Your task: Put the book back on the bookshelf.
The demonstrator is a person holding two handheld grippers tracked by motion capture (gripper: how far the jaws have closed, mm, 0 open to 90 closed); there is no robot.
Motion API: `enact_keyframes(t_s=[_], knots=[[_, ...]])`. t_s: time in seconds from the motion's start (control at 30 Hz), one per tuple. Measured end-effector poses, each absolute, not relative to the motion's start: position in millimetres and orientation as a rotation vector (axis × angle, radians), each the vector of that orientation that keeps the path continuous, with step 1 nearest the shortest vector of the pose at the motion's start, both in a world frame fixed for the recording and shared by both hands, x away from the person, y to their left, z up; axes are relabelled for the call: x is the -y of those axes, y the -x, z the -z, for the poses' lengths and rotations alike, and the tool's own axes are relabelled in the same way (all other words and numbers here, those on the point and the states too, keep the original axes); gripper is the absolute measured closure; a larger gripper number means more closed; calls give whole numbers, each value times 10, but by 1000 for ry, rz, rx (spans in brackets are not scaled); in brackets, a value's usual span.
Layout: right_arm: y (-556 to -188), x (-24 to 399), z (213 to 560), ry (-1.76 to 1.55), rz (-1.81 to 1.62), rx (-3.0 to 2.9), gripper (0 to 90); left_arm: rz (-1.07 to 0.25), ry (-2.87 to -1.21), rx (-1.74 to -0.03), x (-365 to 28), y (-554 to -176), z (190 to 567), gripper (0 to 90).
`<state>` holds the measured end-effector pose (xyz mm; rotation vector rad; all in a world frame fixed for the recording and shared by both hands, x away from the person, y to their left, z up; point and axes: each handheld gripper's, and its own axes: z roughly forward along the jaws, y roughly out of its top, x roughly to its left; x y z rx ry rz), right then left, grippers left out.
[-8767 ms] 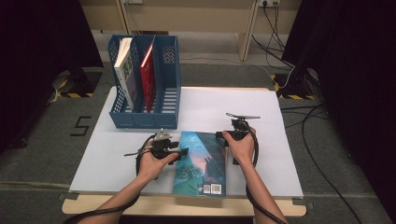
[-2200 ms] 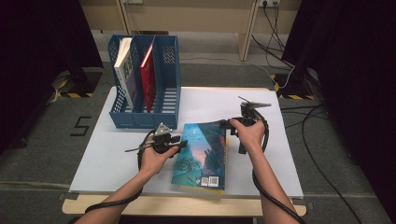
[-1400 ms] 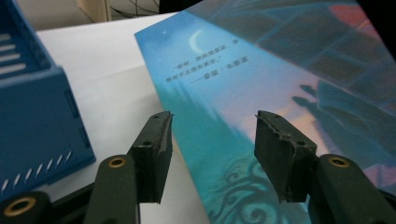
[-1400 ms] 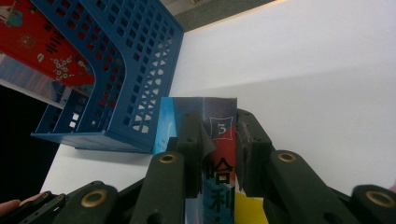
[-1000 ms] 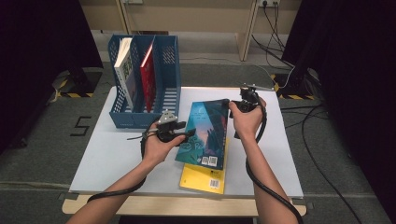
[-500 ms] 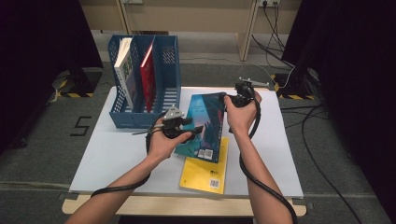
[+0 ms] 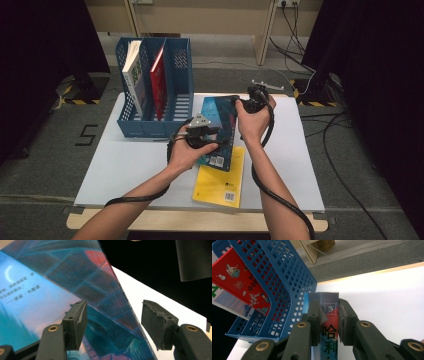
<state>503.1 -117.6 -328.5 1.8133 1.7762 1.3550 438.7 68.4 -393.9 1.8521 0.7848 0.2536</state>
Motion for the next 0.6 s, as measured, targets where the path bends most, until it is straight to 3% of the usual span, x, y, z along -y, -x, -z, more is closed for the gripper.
enact_keyframes(t_s=[0.6], knots=[[-4960, 1125, 3196, -1792, -1374, -1751, 749, -336, -1911, -803, -533, -4441, 3963, 379]])
